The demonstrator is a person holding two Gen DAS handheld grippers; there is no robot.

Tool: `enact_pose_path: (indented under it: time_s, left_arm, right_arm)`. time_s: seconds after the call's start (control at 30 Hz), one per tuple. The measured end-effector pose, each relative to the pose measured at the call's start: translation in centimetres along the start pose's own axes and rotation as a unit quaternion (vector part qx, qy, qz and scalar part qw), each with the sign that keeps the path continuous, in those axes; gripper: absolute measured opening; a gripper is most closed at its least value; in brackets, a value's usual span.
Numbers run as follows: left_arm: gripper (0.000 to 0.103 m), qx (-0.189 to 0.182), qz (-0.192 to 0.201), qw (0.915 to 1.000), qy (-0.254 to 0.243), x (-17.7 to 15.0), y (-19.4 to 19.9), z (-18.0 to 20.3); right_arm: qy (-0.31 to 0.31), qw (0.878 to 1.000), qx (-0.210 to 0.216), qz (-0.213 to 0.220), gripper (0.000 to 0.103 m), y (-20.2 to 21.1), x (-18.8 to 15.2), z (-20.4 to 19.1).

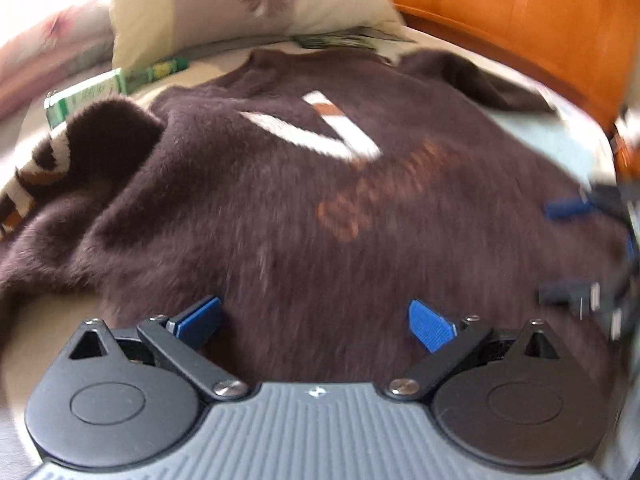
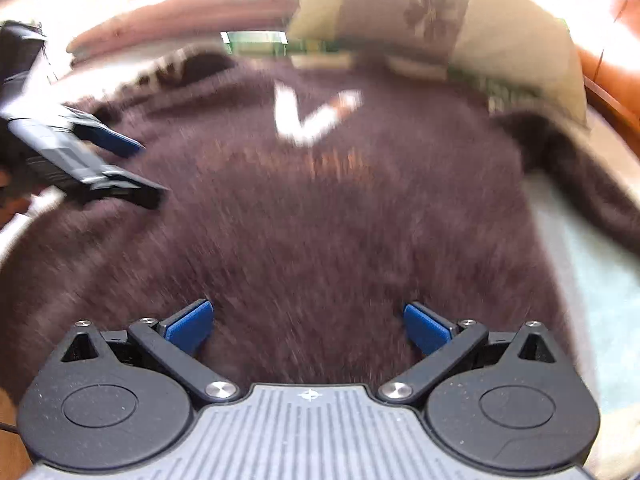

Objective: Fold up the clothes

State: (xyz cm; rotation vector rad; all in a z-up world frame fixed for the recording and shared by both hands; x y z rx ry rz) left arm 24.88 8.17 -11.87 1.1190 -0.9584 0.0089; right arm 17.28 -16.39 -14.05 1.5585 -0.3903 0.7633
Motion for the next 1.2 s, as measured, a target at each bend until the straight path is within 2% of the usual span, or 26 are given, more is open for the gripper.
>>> enact_pose_path:
  time_s: [0.03, 0.13, 0.2, 0.27, 0.3, 0.37, 0.43, 0.5, 0.57, 0.67, 0.77, 0.97, 1.03, 1.13, 1.2]
  left_arm:
    - [0.101, 0.005, -0.006, 0.9998, -0.017, -0.7, 0.1, 0.1]
    - [0.101, 0.011, -0.007, 0.9986, -0.051, -3.4, 2.0, -0.6]
    - [0.103, 0.023, -0.037, 0.9985, -0.033, -4.9, 2.9, -1.4]
    - [0.102, 0.022, -0.035, 0.9991, 0.001, -5.0, 3.9, -2.2]
    - [0.100, 0.034, -0.033, 0.9989, -0.002, -4.7, 4.3, -1.9]
    - [0.099, 0.050, -0.001, 0.9982, -0.034, -3.5, 5.2, -0.3]
    - [0.100, 0.031, 0.030, 0.9970, -0.065, -1.8, 5.3, 1.7]
    - [0.101, 0.000, 0.040, 0.9948, -0.093, -0.4, 4.2, 3.7]
    - [0.101, -0.022, 0.018, 0.9918, -0.125, 0.2, 2.1, 5.2]
    - [0.101, -0.024, -0.022, 0.9894, -0.141, -0.3, -0.6, 6.0]
    - [0.101, -0.045, -0.023, 0.9958, -0.077, -1.9, 0.2, 4.5]
    - [0.102, -0.018, -0.021, 0.9966, -0.078, -7.0, 4.8, 4.0]
    - [0.102, -0.006, -0.032, 0.9972, -0.068, -6.9, 5.5, 3.9]
    - [0.101, 0.001, -0.021, 0.9976, -0.066, -5.2, 5.8, 4.5]
    - [0.101, -0.008, 0.017, 0.9964, -0.082, -3.5, 5.8, 5.7]
  right_arm:
    - [0.001, 1.000, 0.004, 0.019, 0.103, 0.2, -0.5, 0.2]
    - [0.005, 0.999, 0.015, 0.033, 0.103, 0.8, -1.5, 0.7]
    - [0.008, 0.999, 0.021, 0.036, 0.103, 1.0, -1.8, 0.9]
    - [0.017, 0.999, 0.021, 0.038, 0.103, 1.1, -2.0, 0.9]
    - [0.019, 0.999, 0.021, 0.038, 0.103, 1.1, -1.9, 0.9]
    - [0.018, 0.999, 0.019, 0.038, 0.103, 1.1, -1.9, 0.8]
    - [0.018, 0.999, 0.017, 0.038, 0.103, 1.0, -1.9, 0.7]
    - [0.017, 0.999, 0.016, 0.038, 0.103, 0.9, -1.9, 0.7]
    - [0.016, 0.999, 0.016, 0.038, 0.103, 0.9, -1.9, 0.7]
    - [0.014, 0.999, 0.017, 0.038, 0.103, 0.9, -2.0, 0.8]
    - [0.010, 0.999, 0.018, 0.037, 0.103, 1.0, -2.0, 0.9]
    - [0.011, 0.999, 0.018, 0.038, 0.103, 0.9, -2.0, 0.9]
    - [0.013, 0.999, 0.018, 0.044, 0.103, 0.9, -2.2, 0.9]
    - [0.019, 0.999, 0.019, 0.044, 0.103, 1.3, -2.2, 0.9]
    - [0.013, 0.999, 0.021, 0.030, 0.103, 1.9, -1.7, 1.1]
Point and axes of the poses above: each gripper's, at about its wrist camera, not at the fingertips, and y roughly against the way its jaws point, z to its right, x to its top, the point moved 2 cm from there along -y, roughly the way its jaws point, and after that the axes turned 3 degrees about -x, right-handed, at the moved point
